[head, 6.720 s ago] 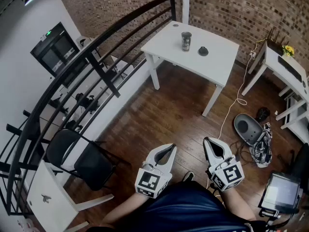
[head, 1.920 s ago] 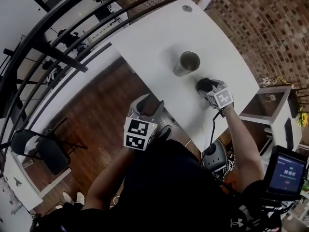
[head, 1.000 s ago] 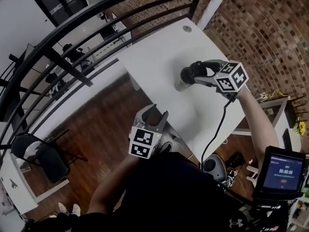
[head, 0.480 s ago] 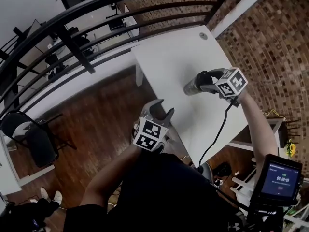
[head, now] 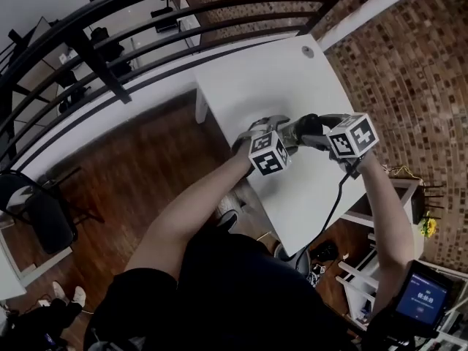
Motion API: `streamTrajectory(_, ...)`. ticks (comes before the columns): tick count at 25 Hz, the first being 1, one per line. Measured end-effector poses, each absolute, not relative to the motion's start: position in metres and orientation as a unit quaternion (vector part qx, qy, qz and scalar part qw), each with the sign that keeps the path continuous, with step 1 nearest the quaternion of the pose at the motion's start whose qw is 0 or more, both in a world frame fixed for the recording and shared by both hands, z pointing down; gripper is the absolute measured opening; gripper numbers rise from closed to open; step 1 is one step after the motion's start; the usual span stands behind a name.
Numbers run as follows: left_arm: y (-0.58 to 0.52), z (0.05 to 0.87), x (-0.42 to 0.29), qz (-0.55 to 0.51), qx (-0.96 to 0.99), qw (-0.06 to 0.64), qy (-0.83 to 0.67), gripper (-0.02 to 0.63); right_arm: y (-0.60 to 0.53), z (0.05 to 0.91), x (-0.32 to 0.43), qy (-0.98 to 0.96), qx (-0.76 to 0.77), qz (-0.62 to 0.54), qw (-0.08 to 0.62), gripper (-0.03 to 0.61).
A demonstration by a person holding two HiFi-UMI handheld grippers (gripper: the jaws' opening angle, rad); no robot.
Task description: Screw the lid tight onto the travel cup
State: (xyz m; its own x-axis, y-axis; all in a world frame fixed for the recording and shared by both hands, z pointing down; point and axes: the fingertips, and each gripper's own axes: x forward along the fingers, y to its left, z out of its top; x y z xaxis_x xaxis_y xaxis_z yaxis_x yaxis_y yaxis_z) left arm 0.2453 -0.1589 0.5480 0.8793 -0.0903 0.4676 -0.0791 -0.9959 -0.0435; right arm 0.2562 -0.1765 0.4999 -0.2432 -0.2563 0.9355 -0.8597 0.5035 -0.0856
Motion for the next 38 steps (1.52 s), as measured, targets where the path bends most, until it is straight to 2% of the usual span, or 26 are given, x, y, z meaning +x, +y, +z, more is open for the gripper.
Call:
streamTrajectory(3, -0.157, 0.557, 0.260, -0.240, -0.970, 0.041, 0.007, 0.365, -0.180, 0.501, 0.257, -0.681, 0.450, 0.377, 0.437, 0.334)
streamTrajectory(5, -0.154, 0.560, 0.268, -0.236, -0.971, 0.045, -0.010, 0.390, -0.178, 0.500, 0.258, -0.671, 0.465, 0.380, 0.435, 0.334)
streamTrajectory(9, -0.148, 0.560, 0.271, -0.229, -0.972, 0.043, -0.018, 0.379, -0.168, 0.500, 0.255, -0.695, 0.417, 0.322, 0.490, 0.334)
streamTrajectory(14, -0.121, 0.543, 0.243, -0.201, -0.979, 0.041, 0.016, 0.367, -0.136, 0.485, 0.216, -0.767, 0.266, 0.209, 0.545, 0.334)
streamTrajectory(17, -0.089, 0.547, 0.237, -0.201, -0.979, 0.017, 0.027, 0.367, -0.107, 0.490, 0.210, -0.761, 0.239, 0.203, 0.568, 0.334)
streamTrajectory(21, -0.091, 0.551, 0.233, -0.210, -0.977, 0.016, 0.032, 0.368, -0.111, 0.493, 0.209, -0.751, 0.289, 0.238, 0.544, 0.336)
streamTrajectory(23, -0.091, 0.557, 0.225, -0.221, -0.975, 0.034, -0.003, 0.369, -0.110, 0.497, 0.208, -0.751, 0.309, 0.269, 0.518, 0.334)
streamTrajectory(25, -0.094, 0.562, 0.221, -0.232, -0.970, 0.054, -0.051, 0.402, -0.112, 0.497, 0.207, -0.748, 0.328, 0.292, 0.498, 0.334)
streamTrajectory(29, -0.092, 0.563, 0.227, -0.247, -0.957, 0.082, -0.132, 0.413, -0.118, 0.498, 0.212, -0.713, 0.383, 0.327, 0.488, 0.334)
streamTrajectory(31, -0.093, 0.562, 0.231, -0.242, -0.961, 0.079, -0.108, 0.380, -0.115, 0.502, 0.219, -0.686, 0.410, 0.345, 0.493, 0.334)
streamTrajectory(38, -0.093, 0.563, 0.226, -0.223, -0.965, -0.005, 0.139, 0.373, -0.112, 0.502, 0.213, -0.676, 0.431, 0.366, 0.472, 0.334)
